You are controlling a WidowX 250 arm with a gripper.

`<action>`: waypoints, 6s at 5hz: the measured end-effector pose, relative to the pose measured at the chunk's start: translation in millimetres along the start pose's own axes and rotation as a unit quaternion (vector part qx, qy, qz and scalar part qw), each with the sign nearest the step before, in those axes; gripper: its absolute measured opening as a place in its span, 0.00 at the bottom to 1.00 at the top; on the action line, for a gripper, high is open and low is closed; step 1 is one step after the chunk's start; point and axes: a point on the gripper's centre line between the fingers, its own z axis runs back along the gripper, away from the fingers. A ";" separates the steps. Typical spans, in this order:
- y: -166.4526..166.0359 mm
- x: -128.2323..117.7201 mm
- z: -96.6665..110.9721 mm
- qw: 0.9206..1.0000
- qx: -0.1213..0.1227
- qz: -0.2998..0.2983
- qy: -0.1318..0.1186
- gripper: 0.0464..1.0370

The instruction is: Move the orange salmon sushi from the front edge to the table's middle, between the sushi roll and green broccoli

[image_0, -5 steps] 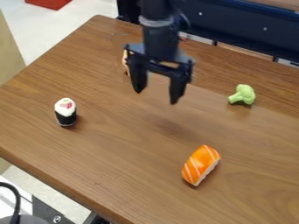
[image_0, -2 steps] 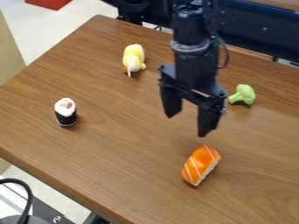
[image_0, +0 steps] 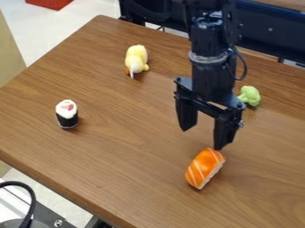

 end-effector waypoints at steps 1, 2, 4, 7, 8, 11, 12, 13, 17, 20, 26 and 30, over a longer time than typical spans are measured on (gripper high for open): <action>-6.9 -6.5 -12.3 1.000 0.014 -0.006 0.001 0.96; -8.6 -15.9 -24.8 1.000 0.017 -0.013 0.003 0.96; -11.6 -32.1 -41.7 0.999 0.030 -0.017 -0.012 0.96; -6.2 -24.1 -51.7 0.996 0.058 -0.001 -0.065 0.91; -5.1 -18.0 -53.5 0.996 0.049 0.009 -0.068 0.63; -2.7 -22.1 -50.4 0.999 0.035 0.020 -0.032 0.50; -4.2 -26.5 -31.0 0.999 0.031 0.026 -0.035 0.50; 0.2 -23.0 -11.0 0.998 0.023 0.036 -0.039 0.50; 78.2 -12.9 60.5 0.989 -0.001 0.132 -0.072 0.50; 116.5 7.1 32.5 0.984 0.031 0.164 -0.058 0.50; 118.4 12.5 -22.3 0.981 0.079 0.166 -0.054 0.98; 92.6 -2.2 44.2 0.987 0.009 0.152 -0.042 0.97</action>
